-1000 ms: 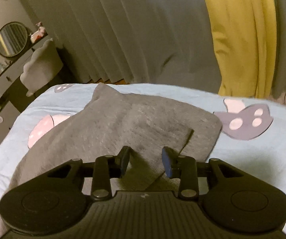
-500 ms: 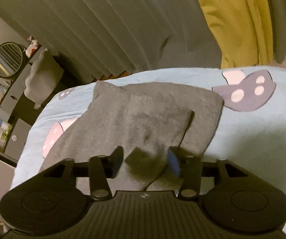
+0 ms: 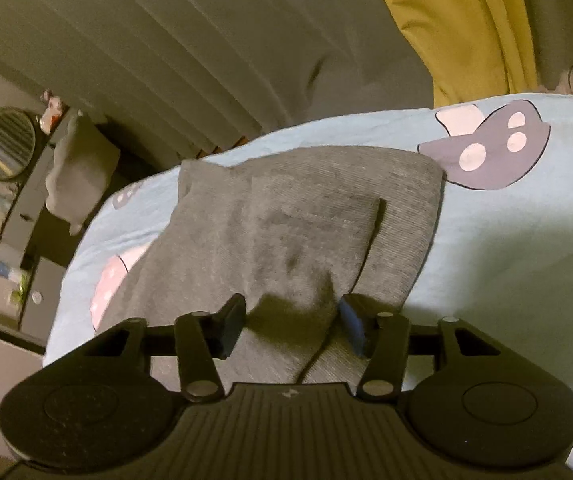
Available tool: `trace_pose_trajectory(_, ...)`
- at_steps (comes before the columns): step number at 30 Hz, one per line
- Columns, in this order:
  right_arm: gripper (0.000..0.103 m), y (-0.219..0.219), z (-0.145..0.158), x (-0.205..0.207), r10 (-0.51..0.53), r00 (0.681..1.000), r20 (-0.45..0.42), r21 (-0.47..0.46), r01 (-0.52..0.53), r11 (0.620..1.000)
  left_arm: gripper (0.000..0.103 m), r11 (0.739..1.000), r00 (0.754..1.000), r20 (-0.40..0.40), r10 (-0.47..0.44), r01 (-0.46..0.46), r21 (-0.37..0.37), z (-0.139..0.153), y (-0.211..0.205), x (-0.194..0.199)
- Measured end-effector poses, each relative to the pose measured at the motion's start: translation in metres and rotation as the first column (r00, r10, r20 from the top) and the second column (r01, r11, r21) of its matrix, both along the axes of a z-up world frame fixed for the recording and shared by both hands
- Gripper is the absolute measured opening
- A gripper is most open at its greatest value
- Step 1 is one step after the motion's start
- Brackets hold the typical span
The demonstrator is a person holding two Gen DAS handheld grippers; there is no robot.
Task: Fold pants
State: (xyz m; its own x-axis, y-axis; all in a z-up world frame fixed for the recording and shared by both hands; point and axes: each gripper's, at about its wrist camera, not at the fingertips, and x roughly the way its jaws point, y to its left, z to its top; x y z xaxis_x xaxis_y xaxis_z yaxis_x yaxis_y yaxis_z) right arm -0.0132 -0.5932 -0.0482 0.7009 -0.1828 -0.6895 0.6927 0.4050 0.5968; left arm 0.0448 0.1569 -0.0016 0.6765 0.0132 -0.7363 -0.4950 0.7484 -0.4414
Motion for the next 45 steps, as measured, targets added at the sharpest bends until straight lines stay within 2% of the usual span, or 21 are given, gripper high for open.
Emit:
trace_pose_trajectory(1,0.015,0.000,0.000,0.000,-0.003,1.000,-0.001,-0.003,0.003,1.000,0.025,1.000,1.000,0.005,0.004,-0.004,-0.002,0.000,-0.001,0.000)
trace_pose_trajectory(6,0.015,0.002,0.000,-0.003,-0.023,0.999,0.041,0.013,0.023,1.000,0.020,1.000,1.000,0.022,0.004,-0.004,-0.013,0.001,0.001,-0.005)
trace_pose_trajectory(8,0.024,0.000,-0.003,-0.002,-0.021,0.998,0.056,0.035,0.019,0.999,0.020,1.000,1.000,0.015,0.004,-0.004,-0.012,-0.002,0.001,-0.004)
trace_pose_trajectory(9,0.026,0.000,-0.005,-0.002,-0.024,0.998,0.066,0.054,0.021,0.998,0.024,1.000,1.000,0.009,0.007,-0.007,-0.006,-0.002,0.001,-0.002)
trace_pose_trajectory(12,0.029,-0.003,-0.010,0.003,-0.041,0.997,0.071,0.086,0.034,0.996,0.022,1.000,1.000,0.003,0.004,-0.004,0.006,-0.002,-0.001,0.002)
trace_pose_trajectory(13,0.028,-0.003,-0.010,0.004,-0.043,0.997,0.067,0.088,0.037,0.995,0.018,1.000,1.000,-0.001,0.001,-0.001,0.007,0.000,-0.001,0.003)
trace_pose_trajectory(14,0.019,-0.003,-0.007,0.007,-0.042,0.997,0.061,0.080,0.037,0.996,0.017,1.000,1.000,0.001,-0.008,0.008,0.008,0.002,-0.001,0.003)
trace_pose_trajectory(16,0.009,-0.004,0.002,0.010,-0.015,0.998,0.062,0.040,0.012,0.999,0.014,1.000,1.000,0.008,-0.016,0.015,0.015,0.010,-0.002,0.001)
trace_pose_trajectory(20,0.004,0.001,0.040,0.012,0.043,0.995,0.086,-0.118,-0.033,0.992,0.013,0.999,0.999,0.051,-0.016,0.015,0.038,0.034,-0.001,-0.011)
trace_pose_trajectory(23,0.004,0.002,0.057,0.007,0.073,0.992,0.099,-0.187,-0.054,0.981,0.013,0.997,0.996,0.070,-0.047,0.043,0.069,0.051,-0.006,-0.023)
trace_pose_trajectory(26,0.004,0.004,0.058,0.000,0.092,0.994,0.051,-0.248,-0.077,0.966,0.013,0.991,0.996,0.057,-0.074,0.067,0.114,0.054,-0.013,-0.031)
trace_pose_trajectory(30,0.004,0.001,0.035,-0.001,0.109,0.991,-0.073,-0.237,-0.123,0.964,0.014,0.980,0.995,-0.035,-0.090,0.095,0.176,0.039,-0.022,-0.031)
trace_pose_trajectory(32,0.008,-0.004,0.025,-0.003,0.111,0.988,-0.106,-0.205,-0.131,0.970,0.020,0.974,0.993,-0.081,-0.082,0.097,0.204,0.034,-0.025,-0.031)
trace_pose_trajectory(34,0.012,-0.007,0.022,-0.009,0.104,0.990,-0.093,-0.199,-0.121,0.973,0.031,0.963,0.992,-0.103,-0.071,0.095,0.252,0.037,-0.029,-0.034)
trace_pose_trajectory(35,0.019,-0.009,0.022,-0.012,0.100,0.992,-0.075,-0.194,-0.112,0.974,0.033,0.953,0.992,-0.107,-0.066,0.095,0.286,0.041,-0.032,-0.036)
trace_pose_trajectory(36,0.020,-0.009,0.022,-0.015,0.090,0.994,-0.057,-0.188,-0.100,0.977,0.035,0.944,0.992,-0.106,-0.062,0.093,0.316,0.045,-0.033,-0.040)
trace_pose_trajectory(38,0.020,-0.013,0.021,-0.017,0.073,0.997,-0.038,-0.170,-0.079,0.982,0.040,0.924,0.994,-0.091,-0.057,0.087,0.372,0.056,-0.041,-0.045)
trace_pose_trajectory(39,0.020,-0.016,0.020,-0.016,0.068,0.997,-0.024,-0.147,-0.071,0.987,0.045,0.916,0.995,-0.082,-0.052,0.081,0.392,0.061,-0.044,-0.048)
trace_pose_trajectory(43,0.020,-0.019,0.013,-0.017,0.059,0.998,0.019,-0.085,-0.057,0.995,0.063,0.911,0.995,-0.023,-0.095,0.096,0.402,0.078,-0.057,-0.051)
trace_pose_trajectory(45,0.008,-0.015,0.011,-0.013,0.067,0.998,0.004,-0.104,-0.066,0.992,0.067,0.909,0.993,-0.011,-0.122,0.116,0.400,0.080,-0.064,-0.048)
